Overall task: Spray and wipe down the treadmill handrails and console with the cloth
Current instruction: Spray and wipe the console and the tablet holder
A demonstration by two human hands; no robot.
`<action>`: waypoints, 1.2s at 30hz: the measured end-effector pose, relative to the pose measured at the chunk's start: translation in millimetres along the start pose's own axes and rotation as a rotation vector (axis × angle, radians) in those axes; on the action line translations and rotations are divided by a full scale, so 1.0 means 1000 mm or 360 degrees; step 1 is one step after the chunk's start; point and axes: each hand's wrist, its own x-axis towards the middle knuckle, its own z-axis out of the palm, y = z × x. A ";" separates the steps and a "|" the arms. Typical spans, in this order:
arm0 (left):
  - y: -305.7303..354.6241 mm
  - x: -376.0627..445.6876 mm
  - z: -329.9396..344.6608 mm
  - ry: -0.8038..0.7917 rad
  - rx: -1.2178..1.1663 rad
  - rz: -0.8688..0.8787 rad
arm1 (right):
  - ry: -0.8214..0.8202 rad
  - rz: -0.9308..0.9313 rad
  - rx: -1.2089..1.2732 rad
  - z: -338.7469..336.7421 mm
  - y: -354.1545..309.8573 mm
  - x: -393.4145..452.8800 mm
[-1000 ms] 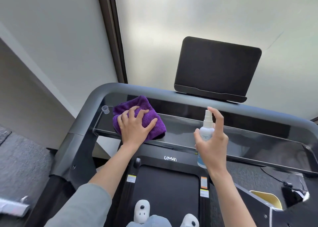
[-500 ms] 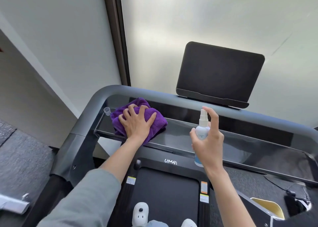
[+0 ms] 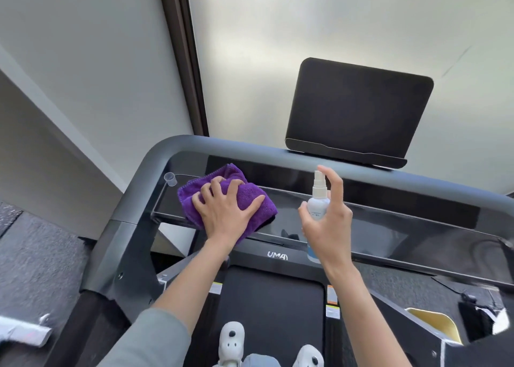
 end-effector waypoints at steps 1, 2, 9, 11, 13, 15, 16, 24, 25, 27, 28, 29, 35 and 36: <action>0.005 0.012 0.002 -0.0032 0.0010 -0.0022 | 0.0003 0.0003 -0.0004 0.000 0.000 0.000; 0.010 0.024 0.005 -0.0061 0.0016 -0.0040 | 0.0008 0.0002 -0.0008 -0.001 0.000 0.000; 0.015 0.027 0.006 -0.0076 -0.0055 -0.0031 | 0.0087 -0.0021 -0.0054 -0.008 0.001 0.000; 0.015 0.005 0.001 -0.0087 -0.0033 0.0065 | 0.0114 -0.0025 -0.0062 -0.009 0.001 -0.001; 0.017 -0.009 -0.003 -0.0104 -0.0012 0.0141 | 0.0160 -0.0031 -0.0062 -0.010 0.001 -0.001; 0.018 -0.009 -0.005 -0.0183 0.0017 0.0153 | 0.0242 -0.0033 -0.0066 -0.014 0.003 0.000; 0.018 -0.006 -0.005 -0.0234 0.0041 0.0146 | 0.0290 -0.0026 -0.0071 -0.018 0.003 0.002; 0.037 0.005 -0.006 -0.0272 0.0048 0.0014 | 0.0476 -0.0114 -0.0243 -0.056 0.004 0.051; 0.042 0.004 -0.007 -0.0264 0.0036 -0.0023 | 0.0478 -0.0138 -0.0277 -0.059 0.004 0.062; 0.053 0.003 -0.011 -0.0308 0.0053 -0.0076 | 0.0475 -0.0147 -0.0344 -0.064 0.004 0.083; 0.057 0.003 -0.014 -0.0385 0.0083 -0.0085 | 0.0474 -0.0148 -0.0371 -0.066 0.005 0.093; 0.058 0.002 -0.016 -0.0464 0.0124 -0.0068 | 0.0477 -0.0152 -0.0386 -0.069 0.006 0.101; 0.047 -0.005 -0.011 -0.0256 0.0105 0.0096 | 0.0416 -0.0102 -0.0324 -0.078 0.016 0.130; 0.049 -0.006 -0.009 -0.0250 0.0099 0.0080 | 0.0424 -0.0085 -0.0309 -0.078 0.019 0.131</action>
